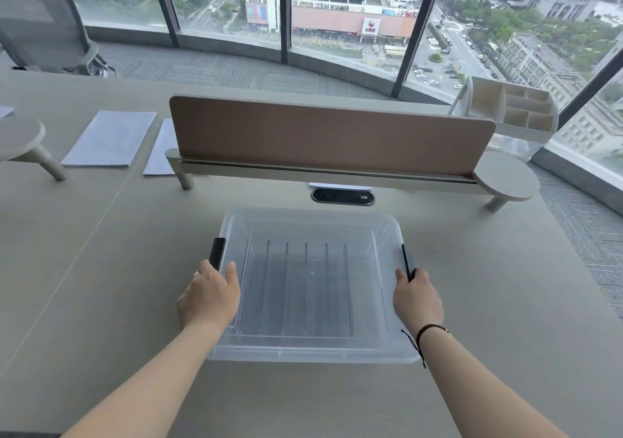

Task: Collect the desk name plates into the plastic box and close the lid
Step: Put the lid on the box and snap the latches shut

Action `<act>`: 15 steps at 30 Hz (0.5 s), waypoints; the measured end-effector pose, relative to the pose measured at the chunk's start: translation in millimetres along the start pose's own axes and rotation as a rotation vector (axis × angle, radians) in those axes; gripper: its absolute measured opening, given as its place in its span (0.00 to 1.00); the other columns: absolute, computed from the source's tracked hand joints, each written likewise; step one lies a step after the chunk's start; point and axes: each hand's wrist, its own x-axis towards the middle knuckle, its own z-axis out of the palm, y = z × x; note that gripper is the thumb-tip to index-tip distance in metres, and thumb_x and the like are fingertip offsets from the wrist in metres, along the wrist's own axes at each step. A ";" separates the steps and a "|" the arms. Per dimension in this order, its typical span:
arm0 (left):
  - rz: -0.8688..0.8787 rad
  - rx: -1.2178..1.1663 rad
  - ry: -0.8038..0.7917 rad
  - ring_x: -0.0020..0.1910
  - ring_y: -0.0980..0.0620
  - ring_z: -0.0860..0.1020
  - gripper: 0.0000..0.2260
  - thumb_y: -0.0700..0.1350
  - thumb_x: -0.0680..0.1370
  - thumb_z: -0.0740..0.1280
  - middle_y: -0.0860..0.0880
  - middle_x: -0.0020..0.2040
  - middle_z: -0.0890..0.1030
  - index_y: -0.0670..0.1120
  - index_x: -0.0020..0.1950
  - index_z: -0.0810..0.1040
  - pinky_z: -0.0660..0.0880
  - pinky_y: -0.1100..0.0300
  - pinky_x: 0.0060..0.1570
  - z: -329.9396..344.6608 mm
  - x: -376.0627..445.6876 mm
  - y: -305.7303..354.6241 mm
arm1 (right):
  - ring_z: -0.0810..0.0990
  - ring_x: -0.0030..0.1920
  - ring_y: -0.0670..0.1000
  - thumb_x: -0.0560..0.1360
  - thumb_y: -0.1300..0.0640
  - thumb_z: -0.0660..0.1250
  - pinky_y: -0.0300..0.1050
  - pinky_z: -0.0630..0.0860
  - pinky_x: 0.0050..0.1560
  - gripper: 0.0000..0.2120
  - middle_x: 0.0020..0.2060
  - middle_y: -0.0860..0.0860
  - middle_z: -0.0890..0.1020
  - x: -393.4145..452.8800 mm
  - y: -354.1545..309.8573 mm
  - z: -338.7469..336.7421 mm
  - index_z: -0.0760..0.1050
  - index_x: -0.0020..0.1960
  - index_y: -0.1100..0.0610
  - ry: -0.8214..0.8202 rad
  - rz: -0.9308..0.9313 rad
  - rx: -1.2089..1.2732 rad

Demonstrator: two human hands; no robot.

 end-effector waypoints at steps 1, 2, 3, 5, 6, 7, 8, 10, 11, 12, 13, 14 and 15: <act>0.003 0.011 0.000 0.53 0.35 0.79 0.24 0.57 0.82 0.53 0.36 0.58 0.79 0.37 0.63 0.68 0.70 0.48 0.44 -0.3 -0.3 0.5 | 0.73 0.43 0.60 0.81 0.46 0.54 0.50 0.67 0.42 0.14 0.37 0.50 0.72 0.0 0.1 0.3 0.68 0.52 0.57 0.007 -0.007 -0.008; 0.006 0.019 0.001 0.53 0.35 0.79 0.23 0.57 0.82 0.54 0.36 0.58 0.79 0.37 0.63 0.68 0.70 0.49 0.43 -0.4 -0.4 0.6 | 0.73 0.43 0.59 0.82 0.46 0.54 0.50 0.67 0.42 0.14 0.36 0.50 0.72 -0.5 -0.4 0.6 0.68 0.52 0.57 0.014 -0.012 -0.018; 0.010 0.022 0.003 0.53 0.35 0.79 0.23 0.56 0.82 0.54 0.36 0.57 0.79 0.37 0.62 0.68 0.69 0.49 0.42 -0.4 -0.8 0.5 | 0.73 0.42 0.59 0.82 0.46 0.54 0.50 0.67 0.42 0.14 0.36 0.50 0.73 -0.7 -0.7 1.1 0.68 0.52 0.57 0.019 -0.020 -0.032; 0.015 0.025 0.005 0.53 0.35 0.79 0.24 0.58 0.82 0.54 0.36 0.57 0.79 0.37 0.62 0.68 0.69 0.50 0.42 -0.5 -1.6 0.2 | 0.73 0.42 0.60 0.82 0.46 0.54 0.50 0.68 0.41 0.14 0.38 0.52 0.76 -1.0 -0.3 1.8 0.68 0.51 0.57 0.033 -0.055 -0.059; 0.016 0.030 0.004 0.53 0.35 0.79 0.26 0.59 0.81 0.53 0.36 0.57 0.79 0.37 0.62 0.68 0.70 0.50 0.42 -0.6 -1.7 0.3 | 0.74 0.41 0.60 0.81 0.46 0.54 0.51 0.69 0.41 0.14 0.40 0.53 0.78 -1.3 0.9 1.9 0.68 0.51 0.56 0.034 -0.079 -0.065; 0.016 0.033 0.003 0.52 0.36 0.79 0.28 0.62 0.80 0.53 0.36 0.56 0.79 0.37 0.61 0.68 0.70 0.49 0.42 -0.3 -1.9 0.3 | 0.75 0.42 0.60 0.81 0.44 0.55 0.51 0.70 0.41 0.14 0.42 0.54 0.80 -1.8 2.9 2.1 0.68 0.51 0.56 0.026 -0.101 -0.060; 0.018 0.036 0.005 0.51 0.36 0.79 0.30 0.65 0.79 0.52 0.37 0.56 0.79 0.37 0.61 0.68 0.71 0.49 0.42 0.3 -1.5 0.1 | 0.75 0.43 0.59 0.79 0.41 0.57 0.51 0.71 0.41 0.16 0.44 0.53 0.80 -3.1 4.8 2.4 0.68 0.51 0.55 0.011 -0.123 -0.052; 0.023 0.038 0.007 0.51 0.37 0.79 0.34 0.68 0.77 0.52 0.37 0.55 0.79 0.37 0.60 0.68 0.70 0.50 0.41 2.1 -0.2 -0.7 | 0.77 0.46 0.58 0.75 0.33 0.59 0.51 0.70 0.42 0.25 0.48 0.49 0.77 -6.5 7.9 3.7 0.67 0.55 0.54 -0.015 -0.155 -0.069; 0.024 0.042 0.005 0.51 0.37 0.79 0.34 0.68 0.77 0.52 0.37 0.55 0.79 0.37 0.61 0.68 0.71 0.50 0.41 2.8 0.1 -1.0 | 0.78 0.48 0.58 0.73 0.30 0.59 0.51 0.70 0.43 0.29 0.51 0.48 0.77 -7.4 9.8 5.1 0.67 0.57 0.55 -0.019 -0.159 -0.084; 0.025 0.047 0.002 0.51 0.37 0.79 0.35 0.69 0.76 0.53 0.37 0.56 0.79 0.37 0.61 0.67 0.72 0.50 0.41 3.3 0.1 -1.4 | 0.78 0.51 0.59 0.72 0.29 0.58 0.51 0.70 0.44 0.32 0.54 0.49 0.76 -8.3 10.5 6.7 0.66 0.60 0.55 -0.021 -0.161 -0.098; 0.027 0.054 -0.003 0.51 0.37 0.79 0.35 0.68 0.76 0.53 0.37 0.57 0.78 0.37 0.63 0.66 0.73 0.50 0.42 3.3 -0.5 -1.5 | 0.79 0.53 0.60 0.72 0.29 0.57 0.51 0.71 0.44 0.34 0.57 0.51 0.76 -8.6 11.2 8.4 0.65 0.63 0.56 -0.025 -0.160 -0.111; 0.030 0.058 -0.011 0.52 0.37 0.79 0.36 0.68 0.77 0.53 0.37 0.58 0.78 0.36 0.65 0.65 0.74 0.49 0.43 3.4 -0.9 -1.3 | 0.78 0.55 0.60 0.73 0.29 0.56 0.52 0.72 0.46 0.36 0.60 0.52 0.75 -8.9 11.2 9.0 0.63 0.66 0.57 -0.027 -0.158 -0.127; 0.037 0.061 -0.019 0.54 0.37 0.79 0.37 0.67 0.77 0.53 0.36 0.60 0.77 0.36 0.68 0.63 0.75 0.48 0.46 3.4 -1.2 -0.8 | 0.77 0.57 0.60 0.74 0.30 0.55 0.53 0.73 0.49 0.37 0.62 0.54 0.74 -9.1 10.9 9.3 0.60 0.70 0.58 -0.021 -0.161 -0.149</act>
